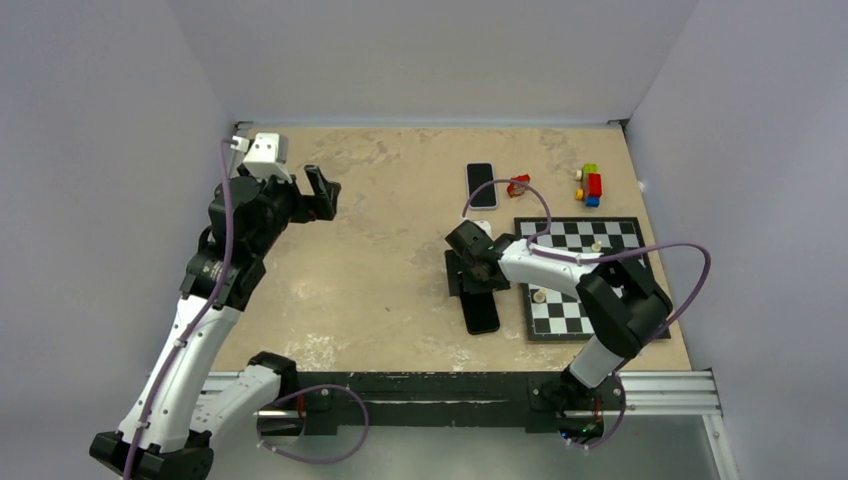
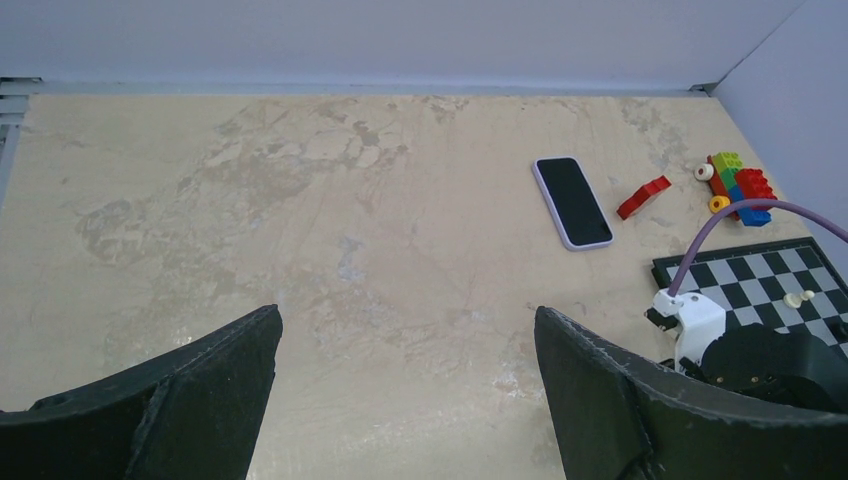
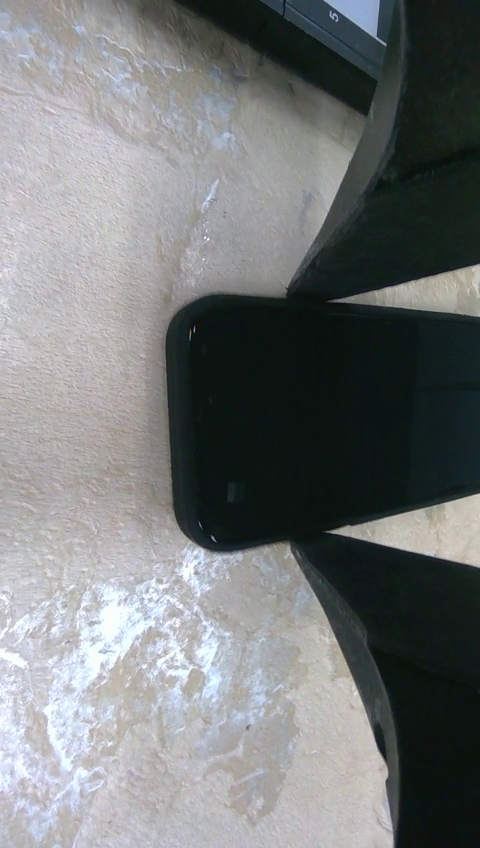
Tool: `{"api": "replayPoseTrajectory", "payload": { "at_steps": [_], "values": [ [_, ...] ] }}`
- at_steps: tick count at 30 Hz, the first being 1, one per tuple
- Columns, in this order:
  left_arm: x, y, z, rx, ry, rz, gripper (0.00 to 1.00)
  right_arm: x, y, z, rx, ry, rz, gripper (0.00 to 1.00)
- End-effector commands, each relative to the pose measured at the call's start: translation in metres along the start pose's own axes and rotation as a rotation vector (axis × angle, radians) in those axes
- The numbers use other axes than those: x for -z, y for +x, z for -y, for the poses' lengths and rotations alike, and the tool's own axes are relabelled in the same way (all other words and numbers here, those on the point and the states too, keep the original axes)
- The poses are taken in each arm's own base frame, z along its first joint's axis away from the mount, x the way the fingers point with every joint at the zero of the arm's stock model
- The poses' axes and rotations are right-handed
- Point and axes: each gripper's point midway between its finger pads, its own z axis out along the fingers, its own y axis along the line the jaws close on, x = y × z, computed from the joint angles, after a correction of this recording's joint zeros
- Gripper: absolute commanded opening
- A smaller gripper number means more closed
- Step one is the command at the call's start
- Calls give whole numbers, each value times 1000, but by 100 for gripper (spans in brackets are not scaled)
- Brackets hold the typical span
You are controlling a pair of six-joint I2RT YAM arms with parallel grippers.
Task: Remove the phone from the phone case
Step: Pick up the phone at the center of the board.
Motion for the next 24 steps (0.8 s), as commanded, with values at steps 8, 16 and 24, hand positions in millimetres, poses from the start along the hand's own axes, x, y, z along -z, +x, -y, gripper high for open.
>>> {"api": "replayPoseTrajectory", "payload": {
  "at_steps": [8,16,24],
  "values": [
    [-5,-10,18,42,79,-3,98,-9,-2,1,-59,39,48,52],
    [-16,2,33,75,154,-70,97,19,-32,-15,-93,-72,176,21],
    [-26,17,47,97,224,-152,94,49,-60,-34,-139,-199,278,0]
  ]
}}
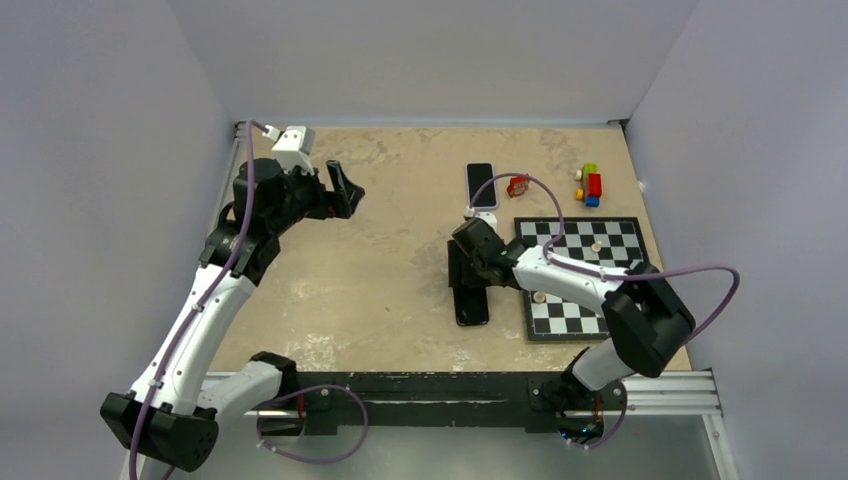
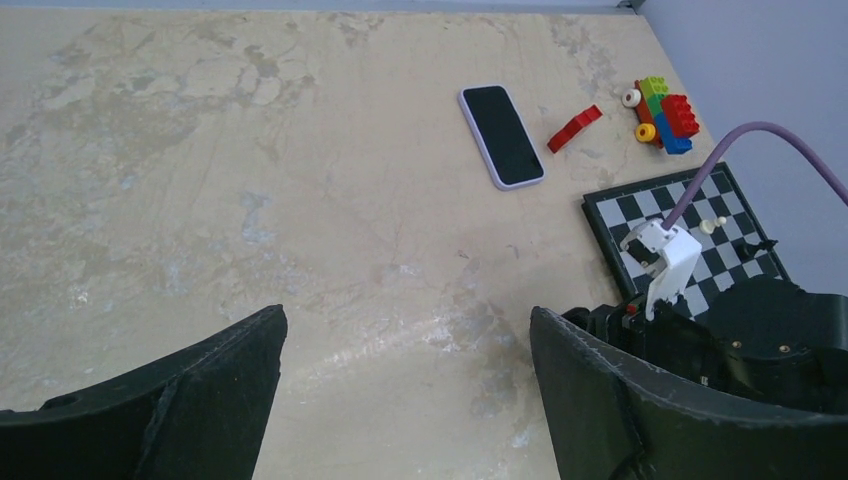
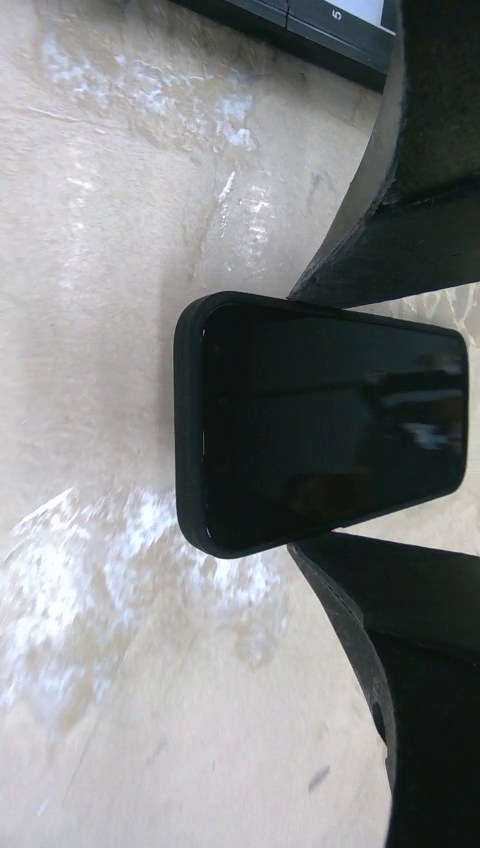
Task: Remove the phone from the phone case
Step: Pick up the phone at the center of the board.
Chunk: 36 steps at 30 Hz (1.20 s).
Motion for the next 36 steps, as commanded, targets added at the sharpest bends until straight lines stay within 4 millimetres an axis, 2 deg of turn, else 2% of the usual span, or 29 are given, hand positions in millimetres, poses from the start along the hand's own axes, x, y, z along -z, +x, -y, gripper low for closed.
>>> {"api": "replayPoseTrajectory", "payload": {
  "at_steps": [1,5,12,15,17,20,23,26,29,33,36],
  "values": [
    [1,-12,20,18,86,1,94,25,-43,-28,-78,-129,153,0],
    [-4,-7,23,26,111,-23,91,42,-63,-31,-130,-181,221,0],
    [-15,4,42,63,225,-89,81,68,-97,-33,-245,-372,298,0],
    [-19,9,51,78,283,-120,74,72,-108,-29,-280,-408,317,0],
    [-22,14,58,84,322,-138,67,78,-112,-33,-288,-440,312,0],
    [-27,22,69,103,372,-162,63,88,-122,-37,-322,-497,308,0],
    [-33,33,79,125,412,-193,63,101,-136,-39,-391,-558,311,0],
    [-35,44,91,134,451,-235,70,113,-147,-43,-447,-643,307,0],
    [-37,57,106,140,497,-289,72,120,-151,-52,-471,-709,274,0],
    [-38,75,124,144,550,-364,64,124,-159,-57,-474,-725,275,0],
    [-40,90,129,130,545,-422,59,128,-169,-57,-473,-720,308,0]
  ]
}}
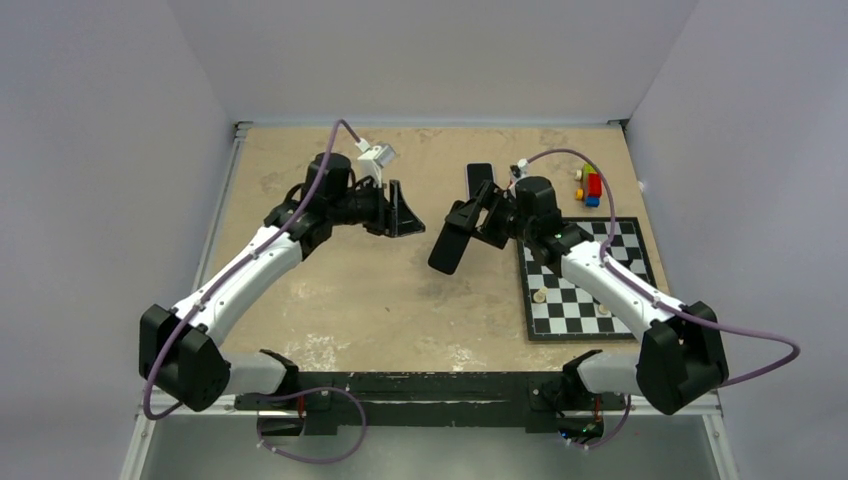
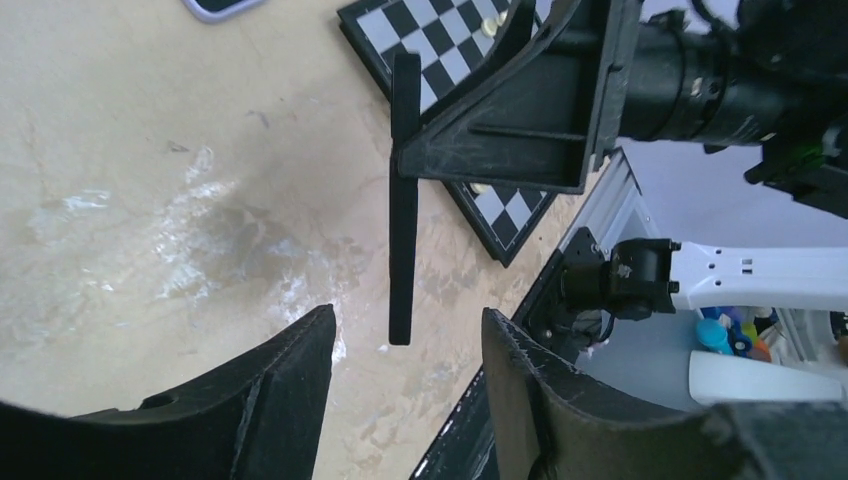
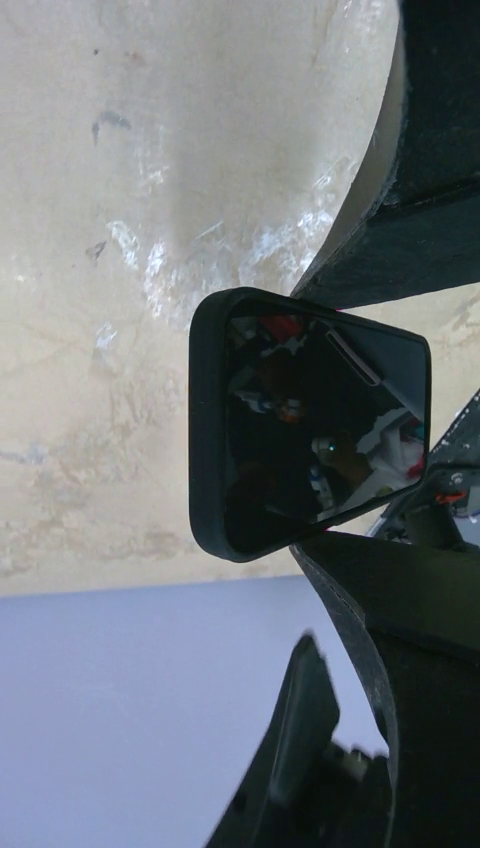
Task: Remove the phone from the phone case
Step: Pick up the phone at the center of the board.
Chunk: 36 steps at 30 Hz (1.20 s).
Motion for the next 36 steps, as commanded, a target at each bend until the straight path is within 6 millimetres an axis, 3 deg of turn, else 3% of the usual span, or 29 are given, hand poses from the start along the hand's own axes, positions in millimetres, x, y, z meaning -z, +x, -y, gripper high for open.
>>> {"api": "replayPoseTrajectory", "payload": {
  "at_steps": [1,6,10,28,33,36],
  "values": [
    [-10,7,18,-16,50,-57,59,12,-35,-63,17,-174,85,0],
    [-23,23,20,-8,58,-119,66,12,-34,-72,16,-196,74,0],
    [-32,30,15,25,53,-145,65,13,-28,-88,26,-237,74,0],
    [-38,35,3,52,1,-169,32,14,3,-123,62,-320,23,0],
    [-36,32,9,34,33,-150,10,19,3,-121,116,-320,33,1],
    [-34,30,12,24,50,-129,2,22,3,-121,140,-320,41,11]
  ]
}}
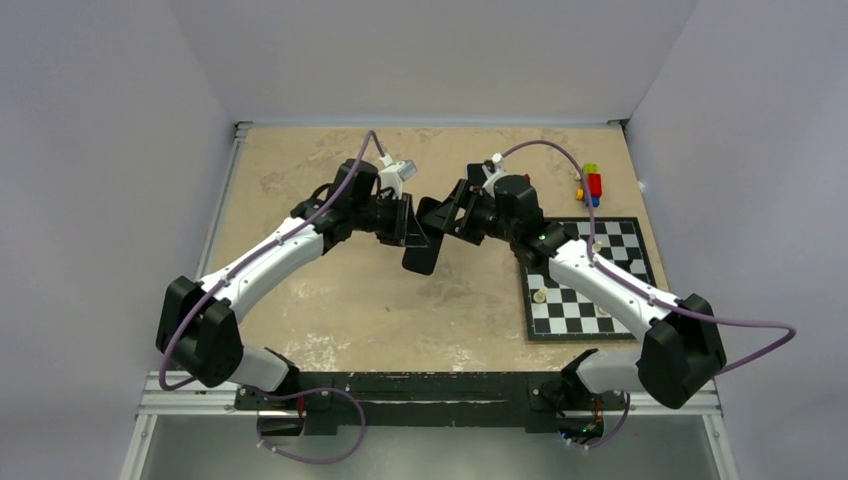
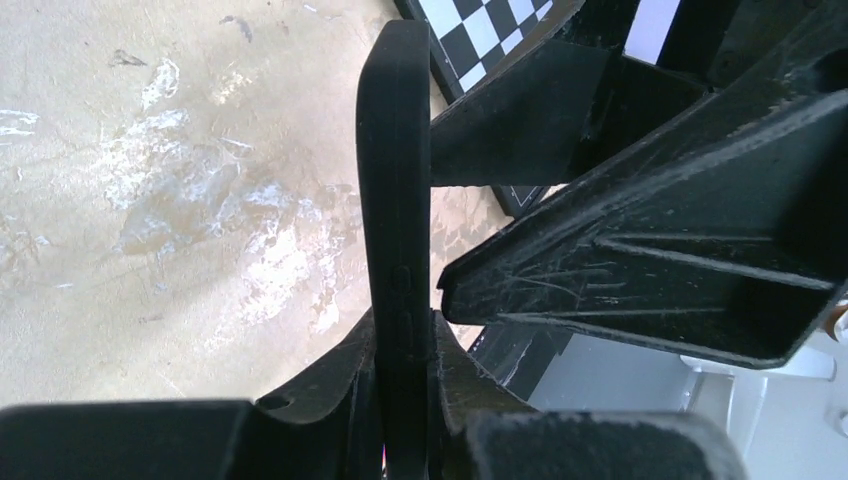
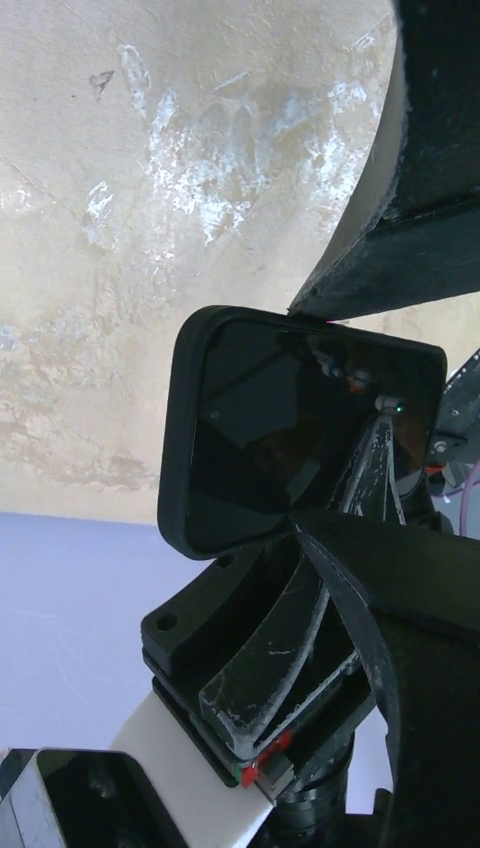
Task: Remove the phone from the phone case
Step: Pick up the phone at the center of the board.
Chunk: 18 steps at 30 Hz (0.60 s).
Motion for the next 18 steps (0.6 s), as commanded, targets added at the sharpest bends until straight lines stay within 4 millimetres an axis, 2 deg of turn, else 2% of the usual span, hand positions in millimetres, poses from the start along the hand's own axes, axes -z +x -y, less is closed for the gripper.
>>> {"api": "replayPoseTrajectory", "payload": {
  "at_steps": [1,5,15,18],
  "values": [
    [9,-19,24,-57,82,77,0,19,-26,-54,90,-162,85,12],
    [12,-21,28,-75,99,97,0,19,-25,-54,119,-161,75,23],
    [21,-24,36,-108,119,128,0,21,-26,-51,185,-160,57,35],
    [24,-26,40,-123,131,142,0,26,-29,-53,228,-168,75,45]
  ]
}}
